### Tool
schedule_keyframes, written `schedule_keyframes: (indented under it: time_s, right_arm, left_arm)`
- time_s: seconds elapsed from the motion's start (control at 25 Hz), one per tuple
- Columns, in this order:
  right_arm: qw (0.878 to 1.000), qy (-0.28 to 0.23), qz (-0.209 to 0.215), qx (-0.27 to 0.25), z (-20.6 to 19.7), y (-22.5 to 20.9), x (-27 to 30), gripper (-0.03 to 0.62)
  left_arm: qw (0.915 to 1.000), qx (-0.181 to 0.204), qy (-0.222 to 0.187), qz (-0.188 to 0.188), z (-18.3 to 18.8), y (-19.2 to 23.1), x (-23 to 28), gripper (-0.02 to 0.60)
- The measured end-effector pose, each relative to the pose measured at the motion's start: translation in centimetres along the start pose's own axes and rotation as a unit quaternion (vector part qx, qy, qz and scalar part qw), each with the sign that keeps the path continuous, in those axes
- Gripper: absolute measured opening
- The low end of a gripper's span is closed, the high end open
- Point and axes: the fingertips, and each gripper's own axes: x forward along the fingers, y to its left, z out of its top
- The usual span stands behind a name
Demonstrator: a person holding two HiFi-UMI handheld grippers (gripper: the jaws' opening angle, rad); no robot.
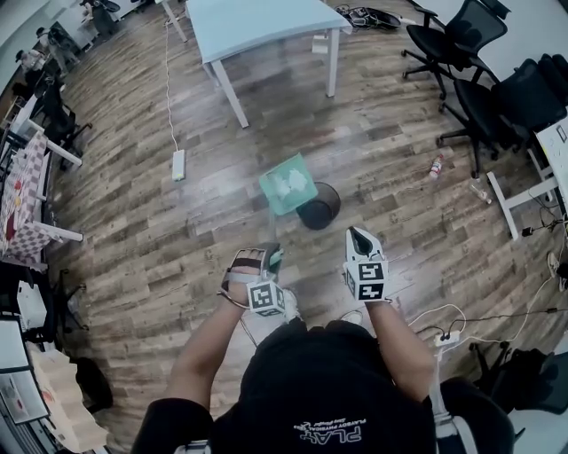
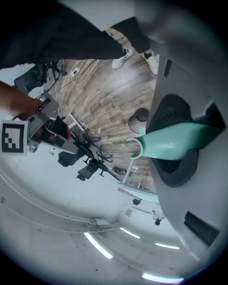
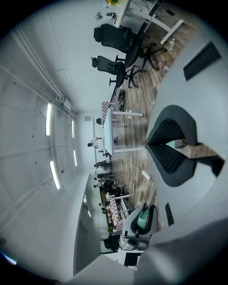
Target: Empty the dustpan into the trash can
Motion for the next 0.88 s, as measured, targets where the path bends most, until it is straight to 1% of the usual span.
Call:
schedule_keyframes:
  time_s: [0.12, 0.24, 0.32, 0.4, 0.52, 0.6, 0.68, 0.72, 0.8, 0.84, 0.88]
  right_arm:
    - [1.000, -0.001, -0.007, 0.008, -0.4, -0.2, -0.4, 0.018]
    - [1.000, -0.006, -0.007, 0.012, -0.3, -0.2, -0.9, 0.018]
    - [1.000, -0.009, -0.004, 0.011, -0.3, -0.2, -1.4, 0.018]
    - [1.000, -0.014, -0.001, 0.008, -0.1, -0.4, -1.9, 0.018]
    - [1.000, -0.017, -0.003, 0.009, -0.3, -1.0, -2.8, 0.018]
    - [1.000, -0.017, -0.005, 0.011, -0.7, -1.6, -3.4, 0.018]
    - [1.000, -0.016, -0.006, 0.015, -1.1, -2.0, -4.1, 0.018]
    - [1.000, -0.017, -0.006, 0.017, -1.2, -2.1, -4.5, 0.018]
    - [1.000, -0.017, -0.006, 0.018, -1.4, -2.2, -5.1, 0.018]
    - [1.000, -0.019, -0.006, 0.019, -1.4, -2.3, -5.3, 0.018]
    - [1.000, -0.021, -0.007, 0.019, -1.4, -2.4, -5.5, 0.018]
  left_arm:
    - [0.9979, 0.062, -0.010, -0.011, 0.6, -1.4, 0.2, 0.100]
    - [0.9925, 0.120, -0.011, -0.017, 0.8, -3.0, 0.1, 0.100]
    - [0.9883, 0.151, -0.009, -0.020, 1.1, -3.7, -0.1, 0.100]
    - [0.9845, 0.173, -0.008, -0.026, 1.5, -4.1, -0.3, 0.100]
    - [0.9798, 0.196, -0.005, -0.043, 1.8, -5.3, -0.4, 0.098]
    - [0.9741, 0.222, 0.007, -0.041, 1.7, -5.8, -0.1, 0.098]
    - [0.9704, 0.235, 0.018, -0.050, 2.0, -6.6, -0.1, 0.098]
    - [0.9675, 0.246, 0.022, -0.055, 2.3, -7.0, -0.2, 0.098]
    - [0.9554, 0.288, 0.032, -0.058, 2.5, -7.7, -0.2, 0.098]
    - [0.9496, 0.305, 0.034, -0.062, 2.5, -8.2, -0.1, 0.098]
    - [0.9457, 0.316, 0.035, -0.068, 2.4, -8.8, 0.1, 0.098]
